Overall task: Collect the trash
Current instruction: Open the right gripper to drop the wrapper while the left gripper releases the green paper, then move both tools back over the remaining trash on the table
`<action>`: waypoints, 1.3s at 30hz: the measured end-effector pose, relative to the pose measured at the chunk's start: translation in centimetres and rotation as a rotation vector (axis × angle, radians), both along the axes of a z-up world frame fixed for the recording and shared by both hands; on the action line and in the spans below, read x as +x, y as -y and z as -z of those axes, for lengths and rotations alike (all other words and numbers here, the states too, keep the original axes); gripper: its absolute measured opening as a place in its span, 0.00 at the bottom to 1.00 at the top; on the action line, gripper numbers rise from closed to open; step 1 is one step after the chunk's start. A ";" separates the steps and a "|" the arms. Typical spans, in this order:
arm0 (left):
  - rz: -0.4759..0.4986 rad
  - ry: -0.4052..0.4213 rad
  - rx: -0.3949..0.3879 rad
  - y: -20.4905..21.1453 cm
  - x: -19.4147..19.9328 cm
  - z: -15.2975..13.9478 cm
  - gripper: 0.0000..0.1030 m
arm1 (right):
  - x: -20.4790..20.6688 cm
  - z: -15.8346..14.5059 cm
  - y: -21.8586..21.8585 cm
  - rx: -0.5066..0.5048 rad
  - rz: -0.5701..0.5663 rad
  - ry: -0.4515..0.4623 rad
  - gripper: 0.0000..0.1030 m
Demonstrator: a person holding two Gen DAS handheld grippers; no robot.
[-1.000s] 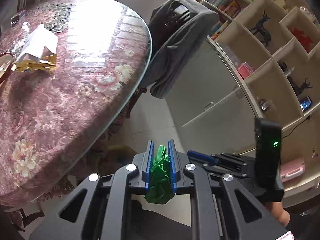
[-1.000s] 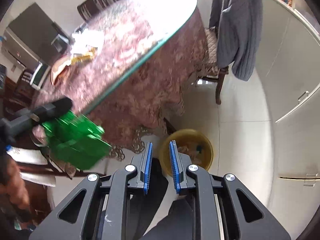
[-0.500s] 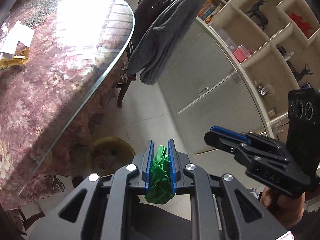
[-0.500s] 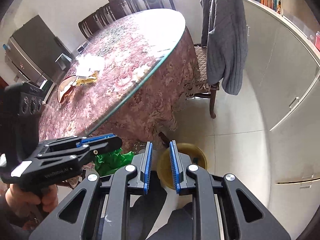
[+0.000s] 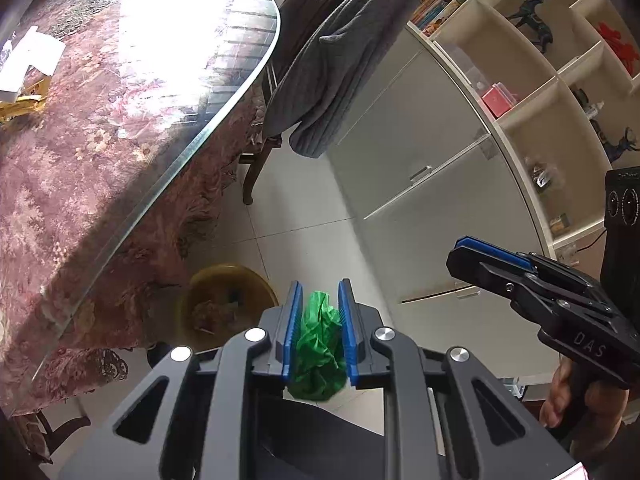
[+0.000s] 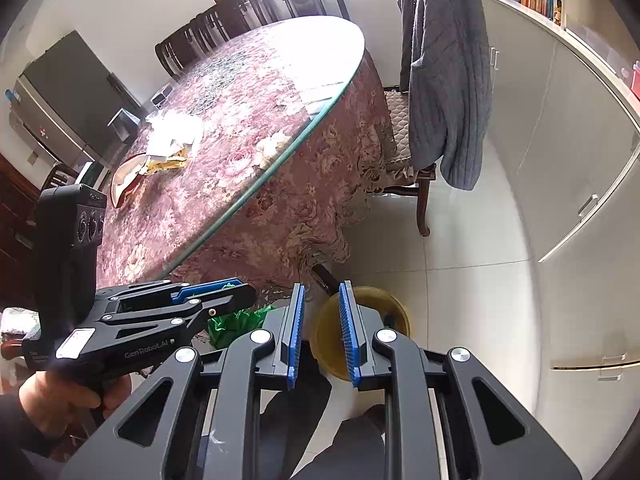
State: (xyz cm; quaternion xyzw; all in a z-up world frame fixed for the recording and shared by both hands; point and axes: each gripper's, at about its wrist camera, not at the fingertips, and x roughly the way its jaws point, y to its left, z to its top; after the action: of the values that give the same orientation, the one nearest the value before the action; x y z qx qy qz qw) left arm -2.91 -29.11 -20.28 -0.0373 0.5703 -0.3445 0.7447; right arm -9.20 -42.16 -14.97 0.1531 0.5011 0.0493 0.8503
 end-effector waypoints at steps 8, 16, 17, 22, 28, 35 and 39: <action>0.017 0.013 -0.004 0.3 0.3 -0.7 0.23 | 0.4 -0.1 0.2 0.001 0.002 0.008 0.18; 0.007 0.028 -0.006 -0.5 0.6 -1.9 0.23 | 0.9 -0.5 0.0 0.008 -0.009 0.017 0.18; 0.002 0.032 -0.005 -0.6 0.6 -2.1 0.23 | 1.0 -0.6 -0.1 0.009 -0.012 0.019 0.18; -0.014 0.050 -0.011 -1.7 0.9 -3.1 0.23 | 1.5 -1.1 -0.8 0.017 -0.034 0.029 0.18; -0.050 0.106 -0.016 -3.6 1.4 -5.8 0.27 | 2.9 -2.8 -2.3 0.022 -0.079 0.065 0.18; -0.151 0.184 -0.050 -8.1 3.2 -9.5 0.49 | 6.5 -5.5 -6.3 0.027 -0.172 0.137 0.20; -0.235 0.214 -0.065 -11.6 4.7 -11.1 0.55 | 9.2 -7.0 -9.3 0.039 -0.233 0.175 0.23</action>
State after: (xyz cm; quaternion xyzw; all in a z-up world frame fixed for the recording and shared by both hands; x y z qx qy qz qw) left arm 1.76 -17.46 -9.21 -0.0908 0.4682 -0.2752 0.8347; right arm 0.01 -32.86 -8.02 0.1058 0.4385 0.1705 0.8760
